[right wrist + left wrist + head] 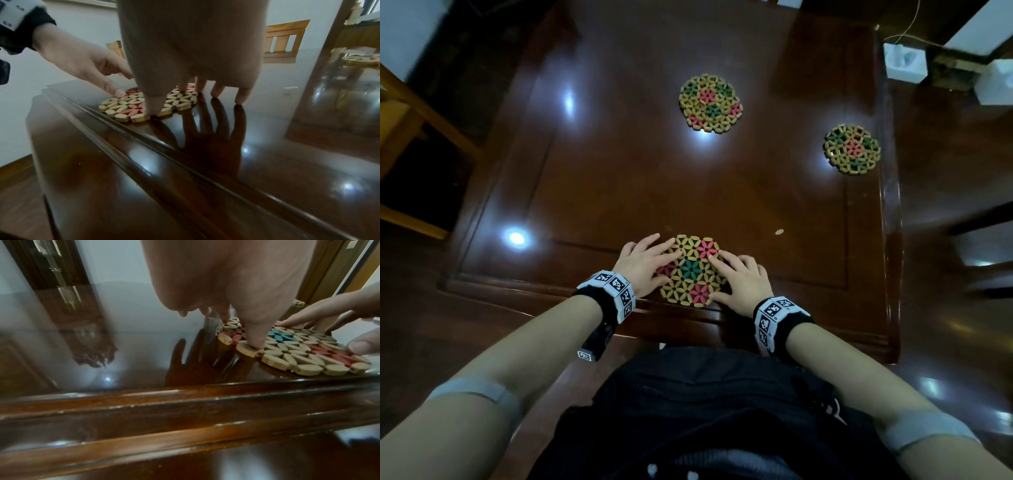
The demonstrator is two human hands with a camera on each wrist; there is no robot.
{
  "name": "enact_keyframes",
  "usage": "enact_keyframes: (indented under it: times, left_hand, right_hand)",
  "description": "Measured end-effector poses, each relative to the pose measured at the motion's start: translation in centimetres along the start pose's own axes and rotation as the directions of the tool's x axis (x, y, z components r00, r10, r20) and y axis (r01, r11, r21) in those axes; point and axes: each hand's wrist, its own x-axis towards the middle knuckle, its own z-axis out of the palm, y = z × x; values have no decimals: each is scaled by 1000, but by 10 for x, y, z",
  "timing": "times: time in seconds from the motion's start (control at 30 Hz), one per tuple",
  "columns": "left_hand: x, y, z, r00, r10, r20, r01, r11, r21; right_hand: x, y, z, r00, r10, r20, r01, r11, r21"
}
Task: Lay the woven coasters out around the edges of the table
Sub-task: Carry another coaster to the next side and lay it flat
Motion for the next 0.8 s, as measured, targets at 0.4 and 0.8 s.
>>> enact_keyframes:
  times: [0.4,0.8]
  left_hand:
    - [-6,-9,2,989,-65,-134,52,993,-102]
    - [-8,-19,11,997,-54,-55,52,998,-30]
  right_hand:
    - [-10,19,-1,1000,-8,-9,10,990,143]
    - [3,9,-5,994,82,74,-85,996,39]
